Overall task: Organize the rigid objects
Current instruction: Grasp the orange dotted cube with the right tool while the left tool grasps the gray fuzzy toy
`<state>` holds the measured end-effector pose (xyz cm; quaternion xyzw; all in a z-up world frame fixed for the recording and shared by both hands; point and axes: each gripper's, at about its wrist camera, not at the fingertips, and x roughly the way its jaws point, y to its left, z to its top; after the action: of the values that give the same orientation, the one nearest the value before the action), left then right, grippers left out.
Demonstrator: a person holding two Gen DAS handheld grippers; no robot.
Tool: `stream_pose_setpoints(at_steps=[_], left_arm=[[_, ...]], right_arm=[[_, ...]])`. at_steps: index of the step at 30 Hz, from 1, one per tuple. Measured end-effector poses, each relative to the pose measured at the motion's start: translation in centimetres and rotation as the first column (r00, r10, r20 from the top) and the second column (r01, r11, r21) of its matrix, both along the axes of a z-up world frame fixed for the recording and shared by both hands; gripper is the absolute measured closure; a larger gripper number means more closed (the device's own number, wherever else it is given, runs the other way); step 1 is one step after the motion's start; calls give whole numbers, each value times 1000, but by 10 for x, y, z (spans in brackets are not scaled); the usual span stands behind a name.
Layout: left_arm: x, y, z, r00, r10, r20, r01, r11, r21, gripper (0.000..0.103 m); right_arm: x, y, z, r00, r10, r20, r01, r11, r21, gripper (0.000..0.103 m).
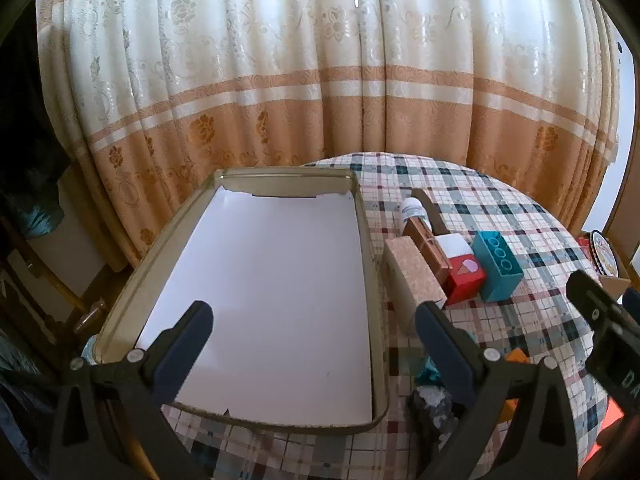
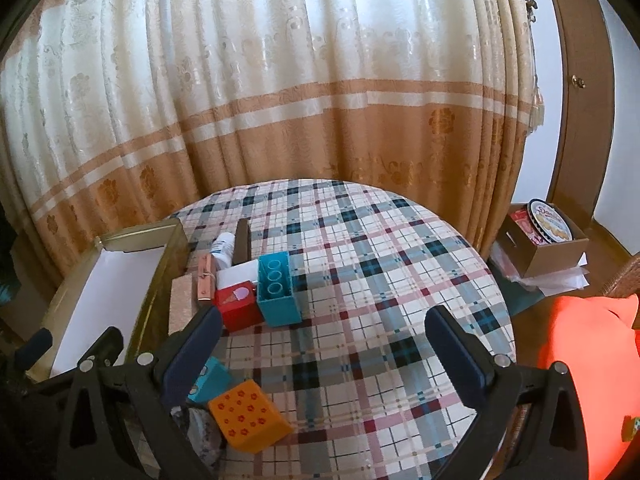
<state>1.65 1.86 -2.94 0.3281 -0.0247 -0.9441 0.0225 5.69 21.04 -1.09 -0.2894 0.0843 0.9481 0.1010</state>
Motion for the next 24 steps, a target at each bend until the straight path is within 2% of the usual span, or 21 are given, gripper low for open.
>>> stream_pose_setpoints(at_steps=[3, 6, 10, 12, 17, 19, 20, 21, 24], left_arm=[[5, 0, -6, 1000, 2, -2, -2, 1000, 14, 0], [10, -1, -8, 999, 28, -39, -28, 999, 17, 0], [11, -7, -4, 998, 36, -47, -34, 999, 42, 0], [14, -10, -3, 999, 15, -42, -13, 999, 46, 0], [31, -6, -7, 999, -35, -36, 35, 999, -5, 0], [37, -6, -10, 998, -60, -11, 60, 998, 23, 0], [39, -6, -12, 997, -82, 12, 81, 995, 61, 0], [40, -6, -14, 995, -93, 25, 91, 993, 81, 1], [47, 3, -18, 993, -117, 32, 115, 991, 66, 1]], right_arm=[[4, 3, -3, 1000, -1, -20, 1, 1000, 12, 0], [7, 3, -6, 999, -1, -47, 3, 999, 35, 0], [8, 5, -10, 1000, 11, -28, -10, 999, 36, 0], [9, 7, -9, 1000, 12, -26, -11, 999, 36, 0], [17, 6, -13, 998, 59, -15, -58, 998, 38, 1], [19, 4, -18, 996, 86, 7, -86, 995, 46, 1], [21, 3, -20, 995, 96, 12, -96, 994, 47, 1], [23, 2, -22, 993, 113, 19, -114, 992, 46, 2], [24, -1, -26, 984, 173, 46, -175, 984, 41, 15]])
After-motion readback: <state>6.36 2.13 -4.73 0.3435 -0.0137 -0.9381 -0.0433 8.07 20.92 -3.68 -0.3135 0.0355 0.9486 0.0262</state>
